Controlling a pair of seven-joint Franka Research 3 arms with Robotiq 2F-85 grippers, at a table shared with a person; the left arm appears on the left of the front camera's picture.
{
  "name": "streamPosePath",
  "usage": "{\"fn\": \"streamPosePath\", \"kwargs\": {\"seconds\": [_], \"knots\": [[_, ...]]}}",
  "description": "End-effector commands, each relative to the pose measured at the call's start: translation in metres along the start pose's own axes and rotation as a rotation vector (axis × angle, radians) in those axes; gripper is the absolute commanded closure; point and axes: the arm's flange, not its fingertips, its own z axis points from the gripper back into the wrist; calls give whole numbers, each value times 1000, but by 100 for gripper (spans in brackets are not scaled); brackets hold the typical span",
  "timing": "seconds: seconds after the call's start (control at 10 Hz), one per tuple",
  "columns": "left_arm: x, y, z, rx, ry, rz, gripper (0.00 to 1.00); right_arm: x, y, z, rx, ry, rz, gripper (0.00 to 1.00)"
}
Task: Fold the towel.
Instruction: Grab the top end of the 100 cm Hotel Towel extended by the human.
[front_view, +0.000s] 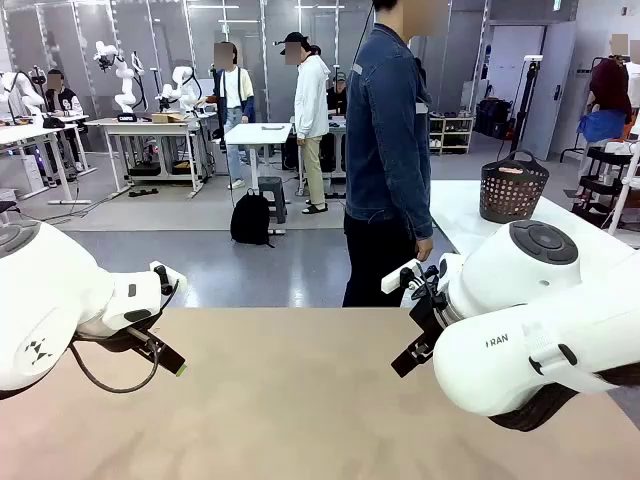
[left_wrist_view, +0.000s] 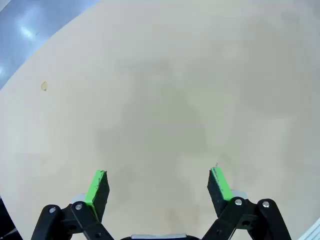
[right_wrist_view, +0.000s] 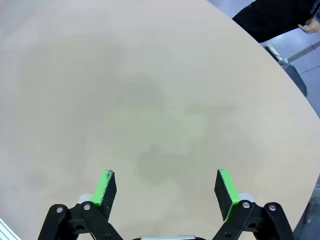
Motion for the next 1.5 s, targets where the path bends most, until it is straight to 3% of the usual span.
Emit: {"fn": "streamPosePath", "kwargs": {"seconds": [0.0,0.8,0.9,1.1,1.2,1.4], "knots": [[0,0,0,0,0,0,0,0,0,0,0,0,0,0],[0,0,0,0,0,-1,0,0,0,0,0,0,2,0],[16,8,29,-58,-43,16,0,17,-13,29,41,-9,-23,0],[28,38,80,-259,43,109,0,44,-44,90,195,21,-117,0],[31,56,104,-304,56,155,0,50,-62,117,269,15,-161,0],[26,96,153,-552,50,288,0,41,-110,161,551,27,-288,0]]}}
